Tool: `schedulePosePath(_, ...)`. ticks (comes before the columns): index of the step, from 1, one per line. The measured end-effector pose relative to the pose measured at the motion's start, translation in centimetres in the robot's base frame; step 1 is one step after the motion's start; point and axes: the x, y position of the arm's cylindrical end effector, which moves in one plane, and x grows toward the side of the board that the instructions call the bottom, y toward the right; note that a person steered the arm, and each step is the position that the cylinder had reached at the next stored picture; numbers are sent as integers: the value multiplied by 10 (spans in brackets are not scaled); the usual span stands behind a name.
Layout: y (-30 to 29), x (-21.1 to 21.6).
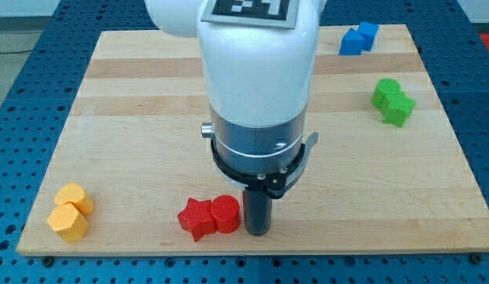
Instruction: Push the red star into the yellow heart
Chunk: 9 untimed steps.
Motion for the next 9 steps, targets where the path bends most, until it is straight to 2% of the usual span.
schedulePosePath(6,-111,0)
schedulePosePath(9,-114,-28)
